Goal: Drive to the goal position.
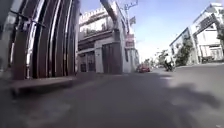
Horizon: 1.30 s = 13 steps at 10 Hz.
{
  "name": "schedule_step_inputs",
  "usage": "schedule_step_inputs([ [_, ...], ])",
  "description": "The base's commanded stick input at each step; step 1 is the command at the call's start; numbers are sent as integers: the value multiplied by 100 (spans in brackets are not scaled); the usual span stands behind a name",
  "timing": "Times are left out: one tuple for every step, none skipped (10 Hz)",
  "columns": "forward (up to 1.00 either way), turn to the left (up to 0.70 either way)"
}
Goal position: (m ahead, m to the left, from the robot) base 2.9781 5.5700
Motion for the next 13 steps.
schedule_step_inputs([
  [100, 0],
  [100, 0],
  [100, 0],
  [100, 0],
  [100, 0],
  [100, 0],
  [100, 0],
  [100, 0],
  [100, 0],
  [100, 0],
  [100, 0],
  [100, 0],
  [100, 37],
])
